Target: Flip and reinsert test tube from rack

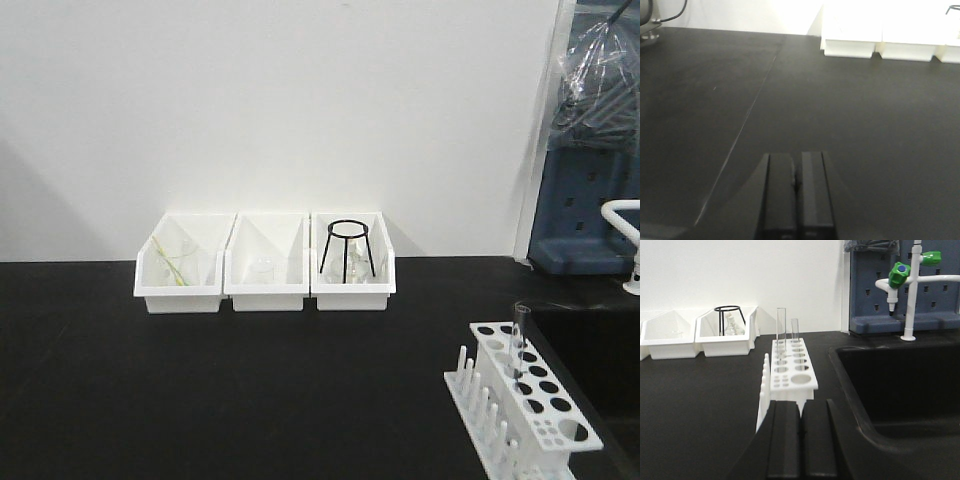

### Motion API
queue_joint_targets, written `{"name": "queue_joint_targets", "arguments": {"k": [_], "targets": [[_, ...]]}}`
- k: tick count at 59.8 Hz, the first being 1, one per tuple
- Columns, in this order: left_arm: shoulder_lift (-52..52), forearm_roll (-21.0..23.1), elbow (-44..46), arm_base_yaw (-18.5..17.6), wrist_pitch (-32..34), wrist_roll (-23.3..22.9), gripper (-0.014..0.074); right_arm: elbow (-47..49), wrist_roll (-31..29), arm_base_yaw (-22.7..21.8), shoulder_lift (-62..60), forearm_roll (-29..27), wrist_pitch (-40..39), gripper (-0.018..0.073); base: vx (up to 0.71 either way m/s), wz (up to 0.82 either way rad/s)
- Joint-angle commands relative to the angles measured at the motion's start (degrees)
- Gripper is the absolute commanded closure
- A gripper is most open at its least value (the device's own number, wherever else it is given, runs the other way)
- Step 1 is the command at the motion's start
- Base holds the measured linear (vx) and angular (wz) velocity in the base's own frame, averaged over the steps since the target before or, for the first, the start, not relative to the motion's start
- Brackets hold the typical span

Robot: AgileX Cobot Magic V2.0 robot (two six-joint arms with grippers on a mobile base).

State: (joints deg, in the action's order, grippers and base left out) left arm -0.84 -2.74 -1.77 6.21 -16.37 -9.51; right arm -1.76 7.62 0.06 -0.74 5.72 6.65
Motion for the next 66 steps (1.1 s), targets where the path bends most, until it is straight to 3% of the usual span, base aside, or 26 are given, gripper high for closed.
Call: {"name": "queue_joint_targets", "arguments": {"k": [1,48,59,66], "targets": [[-0.2,0.2,-0.1,-0.2,4.8,0.0,0.0603,0.0,-0.4,0.0,-0.1,0.1,-4.5,0.0571,0.36,-0.03],[-0.2,0.2,-0.1,-0.2,4.8,0.0,0.0603,0.0,-0.3,0.0,-0.1,0.1,-4.6,0.0571,0.16,-0.02],[-0.2,0.2,-0.1,-0.2,4.8,0.0,0.0603,2.3,0.8,0.0,-0.1,-2.5,-18.9,0.0571,0.01,-0.01],[-0.2,0.2,-0.1,-0.2,4.8,0.0,0.0603,11.0,-2.1,-0.1,4.3,-2.7,-21.4,0.0571,0.00,0.00]]}}
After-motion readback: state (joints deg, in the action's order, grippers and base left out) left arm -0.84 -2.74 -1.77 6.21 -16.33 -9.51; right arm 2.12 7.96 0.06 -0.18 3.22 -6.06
